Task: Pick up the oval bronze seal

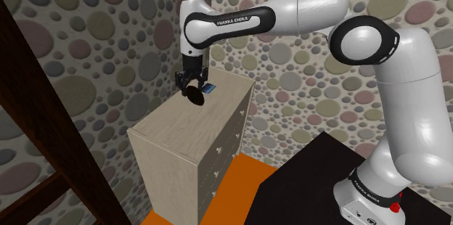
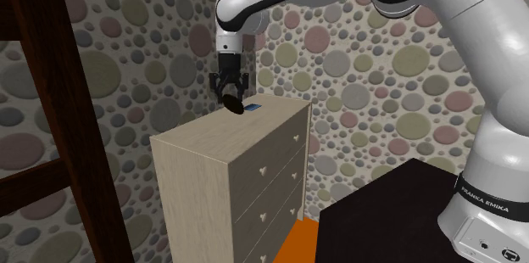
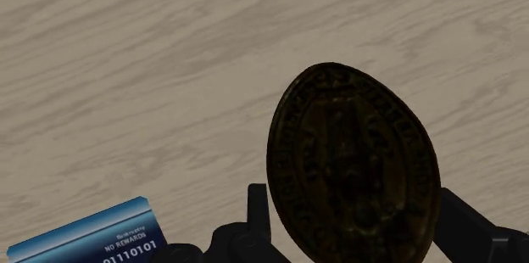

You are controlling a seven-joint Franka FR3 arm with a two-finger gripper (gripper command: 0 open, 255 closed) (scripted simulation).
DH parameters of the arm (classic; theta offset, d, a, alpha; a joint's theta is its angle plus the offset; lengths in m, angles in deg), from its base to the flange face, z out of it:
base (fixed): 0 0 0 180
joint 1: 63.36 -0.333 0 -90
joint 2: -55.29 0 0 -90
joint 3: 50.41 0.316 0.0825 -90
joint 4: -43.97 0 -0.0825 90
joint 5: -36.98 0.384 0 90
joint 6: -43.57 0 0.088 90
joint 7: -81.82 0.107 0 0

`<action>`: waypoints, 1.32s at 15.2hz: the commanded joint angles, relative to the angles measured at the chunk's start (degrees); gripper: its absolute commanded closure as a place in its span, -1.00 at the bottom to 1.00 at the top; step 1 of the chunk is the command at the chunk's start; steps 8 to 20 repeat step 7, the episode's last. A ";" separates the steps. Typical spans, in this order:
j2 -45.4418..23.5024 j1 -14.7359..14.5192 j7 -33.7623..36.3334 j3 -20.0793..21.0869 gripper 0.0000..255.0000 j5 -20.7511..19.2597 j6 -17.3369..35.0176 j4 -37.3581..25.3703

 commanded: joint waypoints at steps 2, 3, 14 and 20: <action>0.36 -0.03 0.04 0.06 1.00 0.08 -2.29 -1.93; 0.49 -0.06 0.07 0.09 1.00 0.10 -2.99 -2.51; 0.70 -0.13 0.15 0.13 1.00 0.14 -4.51 -3.83; 0.70 -0.13 0.15 0.13 1.00 0.14 -4.51 -3.83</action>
